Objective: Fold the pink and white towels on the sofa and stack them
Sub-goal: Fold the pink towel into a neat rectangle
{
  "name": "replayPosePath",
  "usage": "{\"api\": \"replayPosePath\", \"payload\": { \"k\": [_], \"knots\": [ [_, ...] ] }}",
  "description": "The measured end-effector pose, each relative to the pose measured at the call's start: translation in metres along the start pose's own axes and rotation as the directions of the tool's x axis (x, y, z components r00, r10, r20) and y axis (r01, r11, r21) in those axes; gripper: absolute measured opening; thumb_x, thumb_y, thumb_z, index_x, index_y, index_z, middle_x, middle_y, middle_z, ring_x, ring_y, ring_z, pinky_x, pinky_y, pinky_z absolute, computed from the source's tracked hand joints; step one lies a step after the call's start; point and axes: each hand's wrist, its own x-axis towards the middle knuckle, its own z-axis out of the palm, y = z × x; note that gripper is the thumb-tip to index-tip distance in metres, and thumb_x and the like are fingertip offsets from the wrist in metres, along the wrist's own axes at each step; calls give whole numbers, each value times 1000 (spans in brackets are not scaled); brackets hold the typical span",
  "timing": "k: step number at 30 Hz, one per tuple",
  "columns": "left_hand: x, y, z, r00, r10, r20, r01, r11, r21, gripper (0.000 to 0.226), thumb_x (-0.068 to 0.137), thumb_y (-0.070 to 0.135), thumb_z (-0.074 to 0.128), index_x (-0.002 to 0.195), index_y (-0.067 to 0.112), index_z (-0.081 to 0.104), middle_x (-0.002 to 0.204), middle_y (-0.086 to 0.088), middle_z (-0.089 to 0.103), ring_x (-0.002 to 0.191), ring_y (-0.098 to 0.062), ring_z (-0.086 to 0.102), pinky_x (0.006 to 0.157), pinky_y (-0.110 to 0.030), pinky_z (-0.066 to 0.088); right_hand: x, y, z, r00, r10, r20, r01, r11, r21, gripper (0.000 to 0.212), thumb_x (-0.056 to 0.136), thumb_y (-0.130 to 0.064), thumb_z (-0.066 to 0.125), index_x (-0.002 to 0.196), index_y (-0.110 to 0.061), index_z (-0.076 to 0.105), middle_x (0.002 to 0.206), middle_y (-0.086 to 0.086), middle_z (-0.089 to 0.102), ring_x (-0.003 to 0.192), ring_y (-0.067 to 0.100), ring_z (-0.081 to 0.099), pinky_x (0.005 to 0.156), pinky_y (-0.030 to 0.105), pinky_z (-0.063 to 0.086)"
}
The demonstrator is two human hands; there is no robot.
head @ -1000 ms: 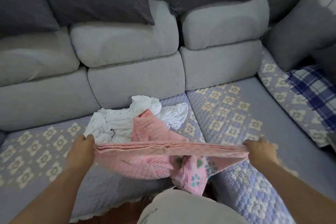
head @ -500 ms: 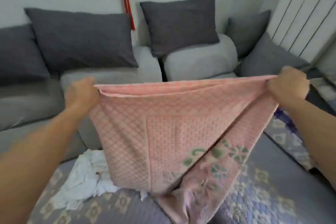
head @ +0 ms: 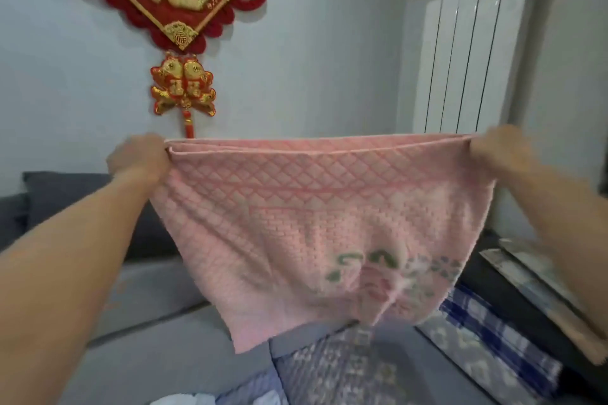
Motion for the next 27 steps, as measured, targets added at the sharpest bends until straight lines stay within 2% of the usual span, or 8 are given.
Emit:
{"api": "replayPosePath", "payload": {
  "k": [4, 7, 12, 15, 18, 21, 24, 27],
  "knots": [
    [-16, 28, 10, 994, -101, -45, 96, 991, -93, 30, 99, 13, 42, 97, 5, 71, 92, -17, 64, 84, -37, 62, 69, -41, 46, -22, 15, -15, 991, 56, -121, -42, 992, 119, 20, 75, -11, 49, 80, -3, 67, 84, 18, 68, 78, 38, 63, 70, 37, 50],
    [-6, 53, -6, 936, -314, -159, 234, 893, -385, 34, 100, 11, 39, 103, -1, 71, 103, -26, 68, 95, -45, 64, 76, -46, 49, -22, 3, -40, 953, 138, -270, -38, 938, 345, 23, 88, -6, 48, 97, -1, 68, 107, 27, 68, 102, 44, 64, 85, 44, 50],
    [31, 97, -57, 869, -448, -210, 198, 705, -681, 34, 94, 8, 41, 108, 7, 72, 111, -26, 68, 102, -46, 64, 80, -48, 50, 17, -31, -87, 826, 356, -438, -10, 785, 619, 41, 88, -5, 37, 116, 3, 66, 121, 23, 65, 115, 39, 60, 95, 45, 47],
    [44, 107, -52, 905, -363, -223, 172, 790, -589, 30, 93, 13, 44, 105, 6, 71, 110, -27, 67, 101, -48, 63, 81, -49, 51, 39, -27, -79, 836, 311, -453, -17, 838, 545, 40, 92, -8, 38, 120, 5, 64, 127, 26, 60, 119, 42, 56, 100, 47, 44],
    [37, 109, -9, 987, -161, -19, 149, 949, -279, 31, 95, 18, 47, 114, 3, 67, 120, -25, 64, 111, -45, 62, 91, -50, 49, 41, 8, -37, 940, 172, -294, -80, 950, 302, 32, 92, -8, 44, 111, 2, 68, 117, 27, 65, 109, 44, 62, 92, 47, 49],
    [13, 113, 51, 985, -89, 151, 104, 990, -94, 31, 97, 19, 46, 115, 5, 67, 117, -22, 66, 108, -42, 63, 90, -47, 50, 27, 50, 8, 971, 213, -104, -211, 977, 26, 27, 92, -8, 46, 106, -1, 69, 110, 24, 67, 103, 42, 64, 81, 42, 50],
    [-6, 125, 100, 972, -89, 219, 107, 992, -72, 37, 102, 26, 36, 112, 8, 67, 112, -20, 67, 100, -40, 64, 82, -44, 51, 18, 75, 30, 948, 312, -65, -313, 950, -11, 30, 93, -9, 46, 109, 1, 69, 113, 25, 66, 105, 43, 64, 85, 44, 52],
    [8, 149, 102, 975, -118, 190, 154, 971, -182, 37, 103, 20, 34, 114, 3, 65, 119, -25, 64, 107, -43, 61, 88, -48, 49, 35, 69, 14, 921, 352, -165, -338, 935, 108, 27, 93, -7, 49, 110, 6, 67, 116, 29, 64, 109, 47, 61, 91, 48, 50]
  ]
}}
